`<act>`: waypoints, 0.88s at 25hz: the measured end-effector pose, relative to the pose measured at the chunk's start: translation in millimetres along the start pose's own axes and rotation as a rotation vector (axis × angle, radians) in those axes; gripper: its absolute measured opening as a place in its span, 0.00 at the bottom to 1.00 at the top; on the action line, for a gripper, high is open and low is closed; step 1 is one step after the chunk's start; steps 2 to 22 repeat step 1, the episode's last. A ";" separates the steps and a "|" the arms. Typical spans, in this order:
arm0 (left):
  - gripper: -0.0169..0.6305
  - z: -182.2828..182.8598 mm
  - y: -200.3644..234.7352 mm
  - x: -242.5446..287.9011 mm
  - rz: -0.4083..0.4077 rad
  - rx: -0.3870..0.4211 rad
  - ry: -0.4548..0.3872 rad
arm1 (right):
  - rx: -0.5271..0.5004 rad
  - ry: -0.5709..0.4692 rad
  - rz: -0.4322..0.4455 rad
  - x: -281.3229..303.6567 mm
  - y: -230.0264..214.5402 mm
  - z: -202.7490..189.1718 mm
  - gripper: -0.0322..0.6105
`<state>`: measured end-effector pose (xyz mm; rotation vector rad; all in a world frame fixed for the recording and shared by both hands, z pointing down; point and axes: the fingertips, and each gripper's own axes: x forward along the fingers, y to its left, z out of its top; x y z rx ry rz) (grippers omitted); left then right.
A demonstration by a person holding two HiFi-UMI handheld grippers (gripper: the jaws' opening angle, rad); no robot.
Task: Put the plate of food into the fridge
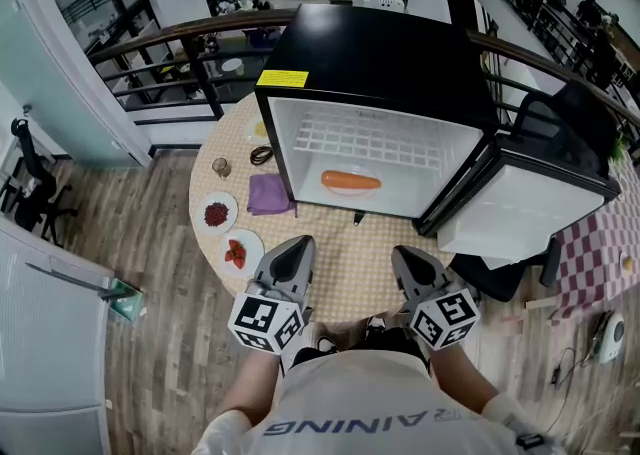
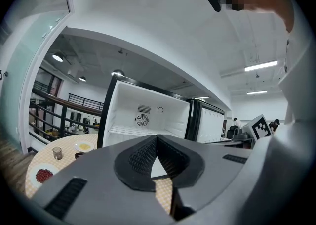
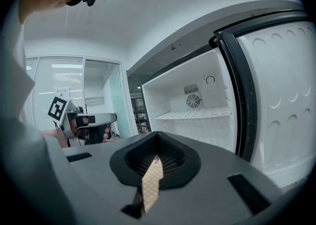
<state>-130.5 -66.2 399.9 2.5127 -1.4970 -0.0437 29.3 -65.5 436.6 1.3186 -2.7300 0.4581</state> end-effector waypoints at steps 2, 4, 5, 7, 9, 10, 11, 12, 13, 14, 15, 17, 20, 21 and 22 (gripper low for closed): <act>0.04 -0.7 -1.0 1.1 -0.003 0.001 0.002 | 0.000 0.000 0.000 -0.4 -0.1 -0.4 0.08; 0.04 -0.7 -1.0 1.1 -0.003 0.001 0.002 | 0.000 0.000 0.000 -0.4 -0.1 -0.4 0.08; 0.04 -0.7 -1.0 1.1 -0.003 0.001 0.002 | 0.000 0.000 0.000 -0.4 -0.1 -0.4 0.08; 0.04 -0.7 -1.0 1.1 -0.003 0.001 0.002 | 0.000 0.000 0.000 -0.4 -0.1 -0.4 0.08; 0.04 -0.7 -1.0 1.1 -0.003 0.001 0.002 | 0.000 0.000 0.000 -0.4 -0.1 -0.4 0.08; 0.04 -0.7 -1.0 1.1 -0.003 0.001 0.002 | 0.000 0.000 0.000 -0.4 -0.1 -0.4 0.08; 0.04 -0.7 -1.0 1.1 -0.003 0.001 0.002 | 0.000 0.000 0.000 -0.4 -0.1 -0.4 0.08; 0.04 -0.7 -1.0 1.1 -0.003 0.001 0.002 | 0.000 0.000 0.000 -0.4 -0.1 -0.4 0.08; 0.04 -0.7 -1.0 1.1 -0.003 0.001 0.002 | 0.000 0.000 0.000 -0.4 -0.1 -0.4 0.08; 0.04 -0.7 -1.0 1.1 -0.003 0.001 0.002 | 0.000 0.000 0.000 -0.4 -0.1 -0.4 0.08; 0.04 -0.7 -1.0 1.1 -0.003 0.001 0.002 | 0.000 0.000 0.000 -0.4 -0.1 -0.4 0.08; 0.04 -0.7 -1.0 1.1 -0.003 0.001 0.002 | 0.000 0.000 0.000 -0.4 -0.1 -0.4 0.08; 0.04 -0.7 -1.0 1.1 -0.003 0.001 0.002 | 0.000 0.000 0.000 -0.4 -0.1 -0.4 0.08; 0.04 -0.7 -1.0 1.1 -0.003 0.001 0.002 | 0.000 0.000 0.000 -0.4 -0.1 -0.4 0.08; 0.04 -0.7 -1.0 1.1 -0.003 0.001 0.002 | 0.000 0.000 0.000 -0.4 -0.1 -0.4 0.08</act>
